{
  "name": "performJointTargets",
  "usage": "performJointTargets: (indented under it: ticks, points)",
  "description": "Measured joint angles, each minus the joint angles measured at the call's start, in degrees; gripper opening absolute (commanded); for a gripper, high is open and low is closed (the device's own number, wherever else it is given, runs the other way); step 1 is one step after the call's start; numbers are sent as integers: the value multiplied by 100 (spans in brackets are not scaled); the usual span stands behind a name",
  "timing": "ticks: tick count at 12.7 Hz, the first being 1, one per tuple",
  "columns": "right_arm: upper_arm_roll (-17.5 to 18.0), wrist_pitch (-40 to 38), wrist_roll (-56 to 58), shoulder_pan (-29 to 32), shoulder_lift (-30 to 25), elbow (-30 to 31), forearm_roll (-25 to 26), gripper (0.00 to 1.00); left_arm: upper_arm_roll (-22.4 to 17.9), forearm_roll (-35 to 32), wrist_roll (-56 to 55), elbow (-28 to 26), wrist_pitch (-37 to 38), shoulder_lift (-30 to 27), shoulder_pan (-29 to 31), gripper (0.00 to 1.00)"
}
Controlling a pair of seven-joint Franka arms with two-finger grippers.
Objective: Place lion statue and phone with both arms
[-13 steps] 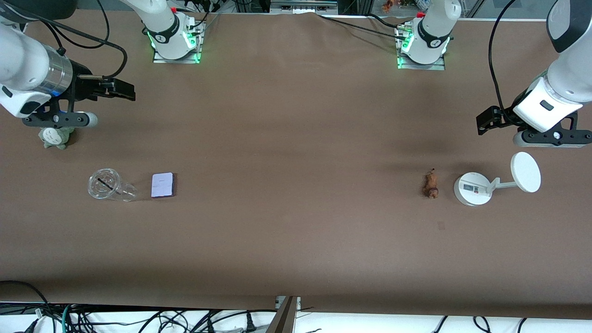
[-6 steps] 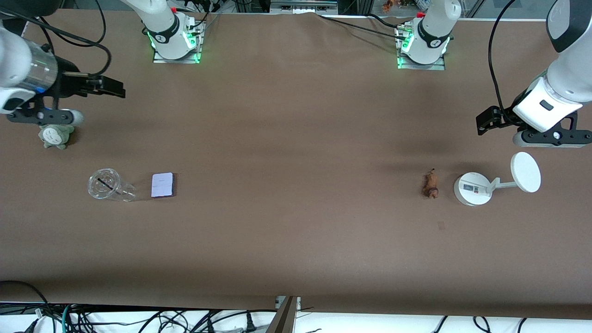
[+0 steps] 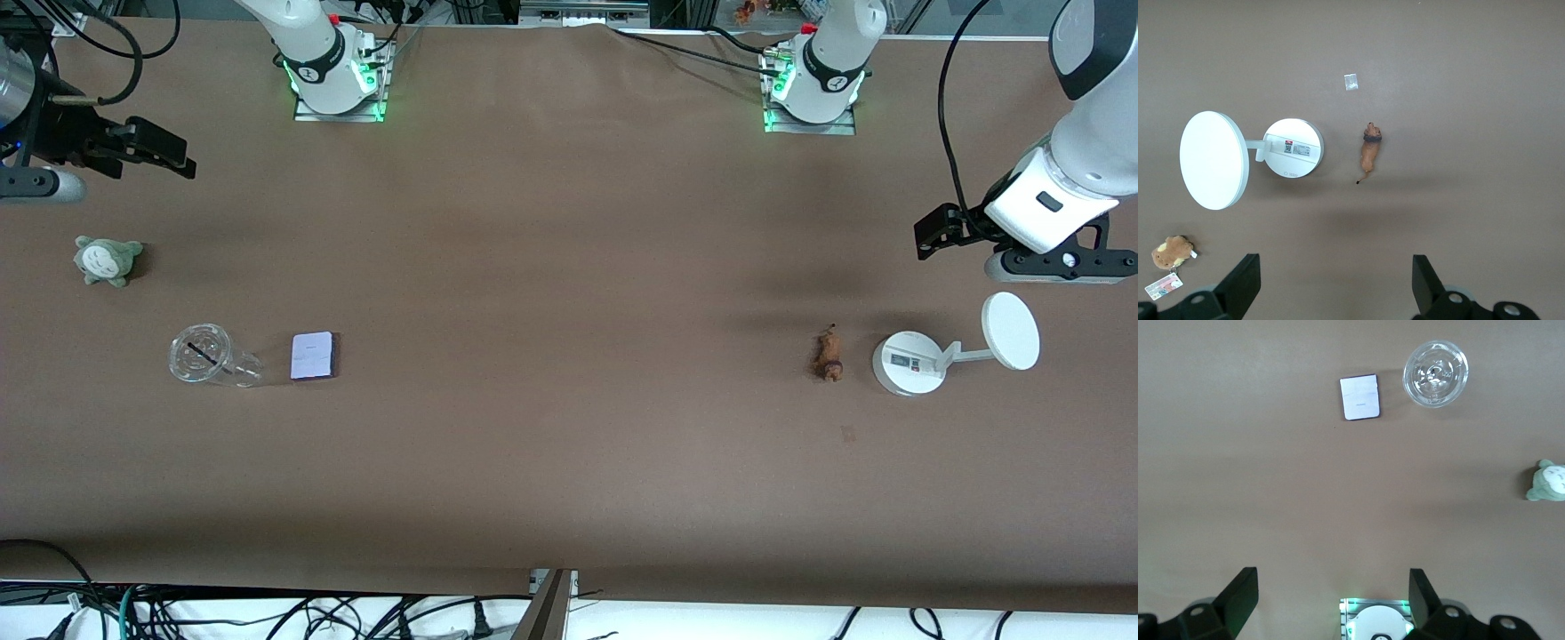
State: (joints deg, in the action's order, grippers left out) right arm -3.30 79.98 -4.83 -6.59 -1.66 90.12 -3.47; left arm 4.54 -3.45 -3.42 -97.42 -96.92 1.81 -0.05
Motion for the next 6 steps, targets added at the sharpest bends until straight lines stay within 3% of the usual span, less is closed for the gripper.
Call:
performJointTargets:
  ticks: [6]
  points:
    - [171, -48, 1, 1, 23, 12, 194, 100, 26, 0, 4, 43, 0, 0, -25, 100]
